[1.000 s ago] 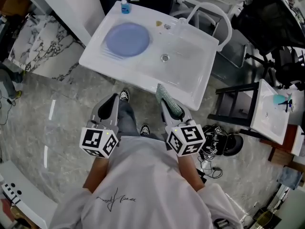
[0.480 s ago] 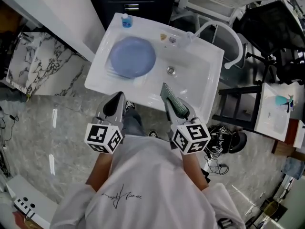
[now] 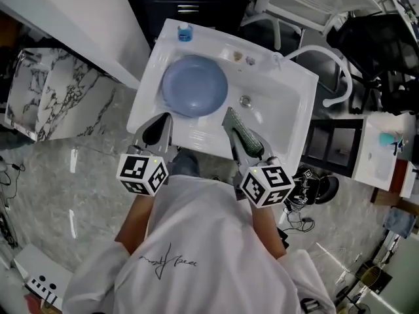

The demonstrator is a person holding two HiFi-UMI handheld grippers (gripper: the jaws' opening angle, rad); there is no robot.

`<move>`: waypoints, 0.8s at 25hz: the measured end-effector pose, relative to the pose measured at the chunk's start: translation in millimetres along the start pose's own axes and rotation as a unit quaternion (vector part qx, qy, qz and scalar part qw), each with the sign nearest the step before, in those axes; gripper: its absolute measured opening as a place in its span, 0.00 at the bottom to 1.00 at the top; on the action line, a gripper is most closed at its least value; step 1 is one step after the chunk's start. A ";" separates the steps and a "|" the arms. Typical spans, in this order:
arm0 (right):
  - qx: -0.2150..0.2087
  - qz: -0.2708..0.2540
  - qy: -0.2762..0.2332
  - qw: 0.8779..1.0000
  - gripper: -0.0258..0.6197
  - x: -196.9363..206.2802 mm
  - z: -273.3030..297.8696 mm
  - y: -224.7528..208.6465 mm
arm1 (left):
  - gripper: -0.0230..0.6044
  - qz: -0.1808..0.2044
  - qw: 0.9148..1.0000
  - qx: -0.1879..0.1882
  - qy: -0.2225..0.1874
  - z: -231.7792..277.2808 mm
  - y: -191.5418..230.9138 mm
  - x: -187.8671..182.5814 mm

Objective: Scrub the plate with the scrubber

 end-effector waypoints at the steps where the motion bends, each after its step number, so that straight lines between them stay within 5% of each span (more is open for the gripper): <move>1: 0.005 -0.001 -0.001 1.000 0.12 -1.3 5.0 1.1 | 0.09 0.002 1.000 -0.001 0.005 5.0 8.6 -1.1; 20: 0.032 0.039 -0.001 0.999 0.12 -3.7 64.3 7.2 | 0.09 -0.033 0.993 0.027 0.111 71.7 86.4 16.5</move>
Point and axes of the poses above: the fingertips, and each gripper's own axes: z forward along the fingers, y to its left, x out of its underside, the point moved 5 cm from there along -z, backward along the fingers, and after that the axes turned 14 degrees about -x, right-handed, at the moved point
